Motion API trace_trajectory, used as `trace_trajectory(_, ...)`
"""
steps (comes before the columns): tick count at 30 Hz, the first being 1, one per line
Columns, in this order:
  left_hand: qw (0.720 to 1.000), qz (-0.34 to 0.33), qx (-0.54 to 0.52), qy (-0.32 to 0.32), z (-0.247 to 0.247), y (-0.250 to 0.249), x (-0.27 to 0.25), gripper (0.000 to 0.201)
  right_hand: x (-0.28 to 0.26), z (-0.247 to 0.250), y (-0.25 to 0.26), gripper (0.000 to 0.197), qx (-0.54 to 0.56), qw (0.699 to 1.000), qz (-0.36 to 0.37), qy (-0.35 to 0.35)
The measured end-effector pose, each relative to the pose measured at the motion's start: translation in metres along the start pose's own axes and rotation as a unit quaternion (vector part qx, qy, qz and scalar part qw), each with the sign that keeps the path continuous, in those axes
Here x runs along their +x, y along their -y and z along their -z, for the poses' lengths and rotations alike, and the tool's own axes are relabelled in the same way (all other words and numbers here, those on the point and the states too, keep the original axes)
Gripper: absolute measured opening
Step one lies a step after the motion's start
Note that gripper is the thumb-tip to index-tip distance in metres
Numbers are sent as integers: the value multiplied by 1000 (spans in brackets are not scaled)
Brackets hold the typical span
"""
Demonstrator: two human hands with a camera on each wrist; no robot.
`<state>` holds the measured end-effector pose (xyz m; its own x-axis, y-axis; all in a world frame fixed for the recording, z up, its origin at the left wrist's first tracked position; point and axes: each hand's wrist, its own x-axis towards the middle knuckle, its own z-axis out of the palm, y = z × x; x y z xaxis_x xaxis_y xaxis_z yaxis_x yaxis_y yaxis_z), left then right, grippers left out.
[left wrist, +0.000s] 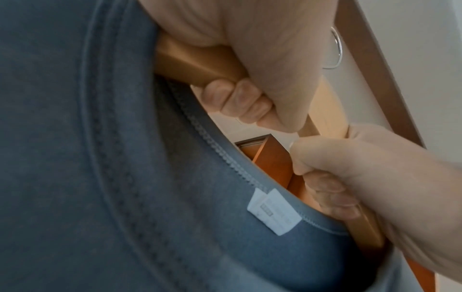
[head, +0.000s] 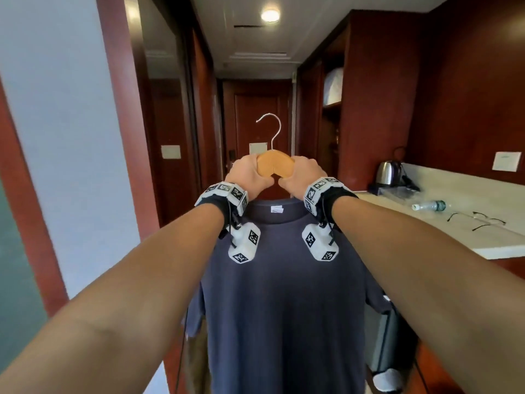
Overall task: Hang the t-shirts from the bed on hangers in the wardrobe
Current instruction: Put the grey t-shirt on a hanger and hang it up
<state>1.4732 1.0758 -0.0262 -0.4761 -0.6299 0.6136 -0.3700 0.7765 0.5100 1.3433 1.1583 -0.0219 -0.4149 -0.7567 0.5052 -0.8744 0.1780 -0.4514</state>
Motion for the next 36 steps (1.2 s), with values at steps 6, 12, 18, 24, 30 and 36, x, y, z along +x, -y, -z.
trace_trajectory(6, 999, -33, -19, 18, -82, 41, 124, 31, 117, -30, -70, 24, -20, 999, -30, -14)
trace_trajectory(12, 998, -48, -4, 36, -188, 93, 247, 35, 239, -78, -163, 13, -21, 999, -38, -8)
trace_trajectory(18, 998, -46, 6, 37, -286, 142, 379, 29, 380, -119, -257, 16, -26, 999, -28, 14)
trace_trajectory(24, 999, 10, -28, 35, -366, 181, 518, 24, 530, -147, -326, 29, -39, 997, -14, 71)
trace_trajectory(30, 995, 19, -65, 78, -447, 256, 648, 29, 656, -200, -394, 24, -68, 989, -28, 129)
trace_trajectory(36, 983, -22, -126, 135, -525, 327, 780, 38, 778, -263, -458, 30, -91, 990, -56, 93)
